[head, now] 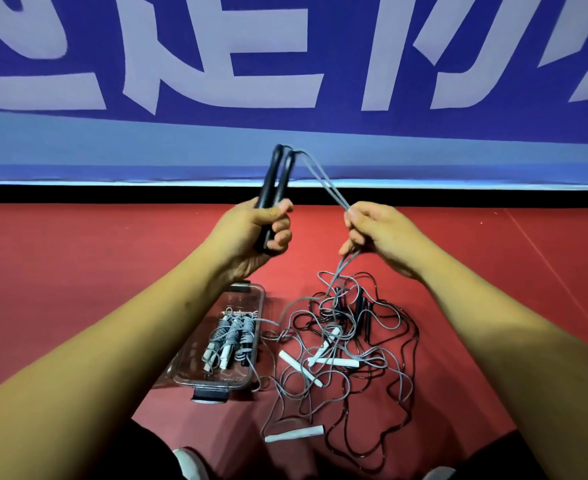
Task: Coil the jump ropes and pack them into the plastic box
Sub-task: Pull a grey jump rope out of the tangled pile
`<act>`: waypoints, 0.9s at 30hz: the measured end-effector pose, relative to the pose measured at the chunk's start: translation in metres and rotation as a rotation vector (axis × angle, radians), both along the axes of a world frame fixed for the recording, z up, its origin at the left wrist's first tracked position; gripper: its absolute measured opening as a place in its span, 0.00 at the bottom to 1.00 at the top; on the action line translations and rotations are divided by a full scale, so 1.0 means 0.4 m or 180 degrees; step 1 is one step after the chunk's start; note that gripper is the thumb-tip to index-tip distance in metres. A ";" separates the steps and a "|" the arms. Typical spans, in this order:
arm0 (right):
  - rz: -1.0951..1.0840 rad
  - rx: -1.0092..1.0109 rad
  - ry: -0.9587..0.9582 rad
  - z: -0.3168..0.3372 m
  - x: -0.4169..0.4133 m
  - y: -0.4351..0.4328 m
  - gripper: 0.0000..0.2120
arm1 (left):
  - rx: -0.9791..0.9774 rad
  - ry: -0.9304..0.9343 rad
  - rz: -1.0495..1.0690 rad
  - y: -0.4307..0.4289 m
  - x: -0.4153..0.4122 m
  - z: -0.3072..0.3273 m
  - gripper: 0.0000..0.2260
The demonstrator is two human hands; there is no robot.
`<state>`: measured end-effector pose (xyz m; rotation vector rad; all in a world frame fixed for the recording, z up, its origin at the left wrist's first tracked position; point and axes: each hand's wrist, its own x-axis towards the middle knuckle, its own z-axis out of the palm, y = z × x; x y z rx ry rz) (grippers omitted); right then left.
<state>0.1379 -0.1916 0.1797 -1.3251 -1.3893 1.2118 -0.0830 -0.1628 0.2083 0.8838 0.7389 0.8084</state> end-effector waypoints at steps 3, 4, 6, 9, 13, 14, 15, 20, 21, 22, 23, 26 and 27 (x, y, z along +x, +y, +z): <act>0.0228 -0.0418 0.0461 -0.007 -0.044 -0.017 0.11 | 0.0057 0.0041 0.0517 0.009 0.003 -0.009 0.04; 0.0286 -0.0486 0.0621 -0.007 -0.064 -0.021 0.11 | 0.0072 0.0011 0.0615 0.010 0.007 -0.014 0.05; 0.0383 -0.0653 0.0863 -0.007 -0.104 -0.030 0.11 | 0.0035 -0.0237 0.0831 0.019 0.014 -0.020 0.05; 0.0444 -0.0918 0.0936 -0.013 -0.146 -0.043 0.11 | 0.0021 -0.0512 0.1189 0.044 0.010 -0.022 0.04; 0.0514 -0.1026 0.0727 -0.022 -0.188 -0.066 0.12 | -0.0004 -0.0583 0.1356 0.049 0.005 -0.027 0.08; 0.0496 -0.1001 0.0665 -0.020 -0.197 -0.069 0.11 | -0.0069 -0.0567 0.1355 0.046 0.008 -0.028 0.08; 0.0467 -0.0964 0.0591 -0.019 -0.204 -0.070 0.11 | -0.0151 -0.0559 0.1345 0.044 0.012 -0.028 0.09; 0.0449 -0.0833 0.0072 -0.014 -0.222 -0.078 0.13 | -0.0539 -0.0482 0.1196 0.039 0.019 -0.030 0.13; 0.0446 -0.0805 -0.0051 -0.013 -0.225 -0.081 0.13 | -0.0519 -0.0388 0.1130 0.037 0.019 -0.032 0.14; 0.0446 -0.0770 -0.0158 -0.010 -0.227 -0.084 0.13 | -0.0464 -0.0264 0.1054 0.036 0.018 -0.036 0.14; 0.0460 -0.0734 -0.0235 -0.007 -0.230 -0.086 0.13 | -0.0403 -0.0138 0.0962 0.033 0.017 -0.038 0.15; 0.0508 -0.0693 -0.0315 0.000 -0.243 -0.090 0.12 | -0.0357 0.0037 0.0701 0.025 0.013 -0.044 0.14; 0.0520 -0.0669 -0.0321 0.000 -0.248 -0.091 0.12 | -0.0380 -0.0035 0.0655 0.022 0.013 -0.044 0.14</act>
